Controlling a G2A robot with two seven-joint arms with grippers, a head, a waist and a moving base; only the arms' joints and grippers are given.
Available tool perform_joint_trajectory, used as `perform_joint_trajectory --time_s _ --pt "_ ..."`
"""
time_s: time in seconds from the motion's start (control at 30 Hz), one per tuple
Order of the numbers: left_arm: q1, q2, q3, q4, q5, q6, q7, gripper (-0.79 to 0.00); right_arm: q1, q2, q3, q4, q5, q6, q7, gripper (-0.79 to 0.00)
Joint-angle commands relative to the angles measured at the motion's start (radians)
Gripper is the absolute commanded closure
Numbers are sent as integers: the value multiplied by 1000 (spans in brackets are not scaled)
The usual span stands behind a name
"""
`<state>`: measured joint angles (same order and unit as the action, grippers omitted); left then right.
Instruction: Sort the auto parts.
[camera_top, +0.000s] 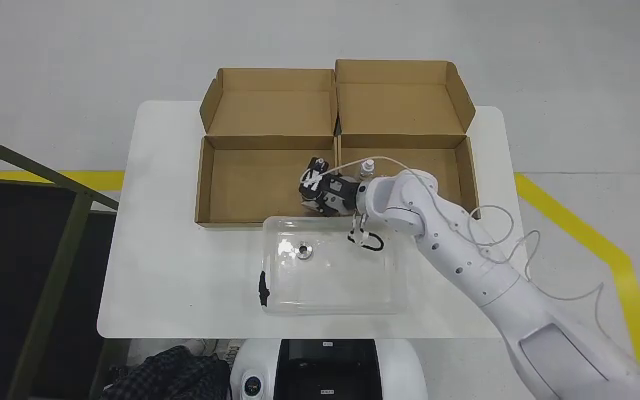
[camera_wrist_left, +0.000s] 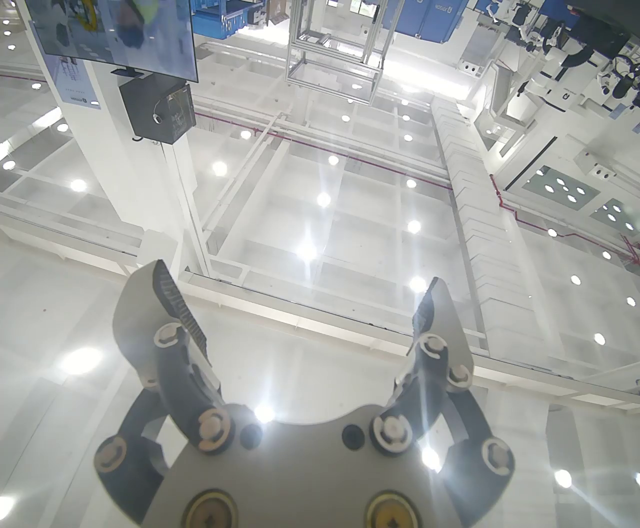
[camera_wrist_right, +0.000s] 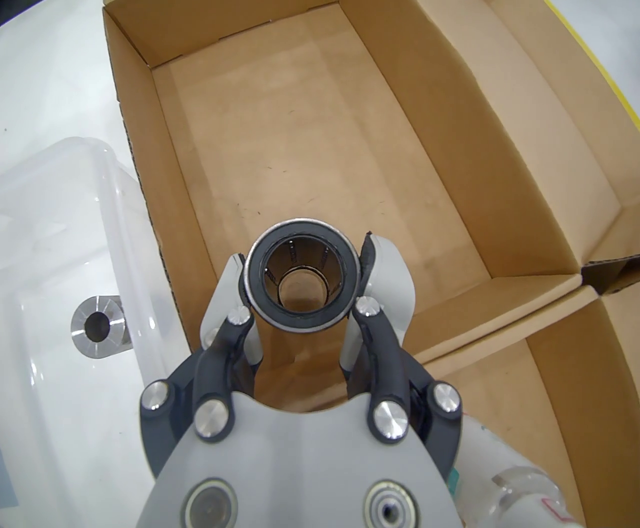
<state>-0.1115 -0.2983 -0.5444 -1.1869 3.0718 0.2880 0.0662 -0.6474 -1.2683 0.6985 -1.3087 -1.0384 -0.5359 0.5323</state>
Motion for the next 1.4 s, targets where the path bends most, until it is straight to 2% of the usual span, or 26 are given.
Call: perform_joint_trajectory --time_s 0.0,0.3,0.57,0.97,1.13,1.37 --pt "0 0 0 0 0 0 0 -785 -1 -1 3 1 -2 -1 4 -372" --pt "0 0 0 0 0 0 0 -785 -13 -2 23 -26 -13 -14 9 -382" --pt "0 0 0 0 0 0 0 -785 -58 21 97 -180 -53 -22 2 -382" --pt "0 0 0 0 0 0 0 -785 -260 73 174 -519 -156 -139 30 -388" --pt "0 0 0 0 0 0 0 -785 -337 91 189 -585 -210 -209 10 -391" --pt "0 0 0 0 0 0 0 -785 -408 104 184 -596 -280 -237 -8 -391"
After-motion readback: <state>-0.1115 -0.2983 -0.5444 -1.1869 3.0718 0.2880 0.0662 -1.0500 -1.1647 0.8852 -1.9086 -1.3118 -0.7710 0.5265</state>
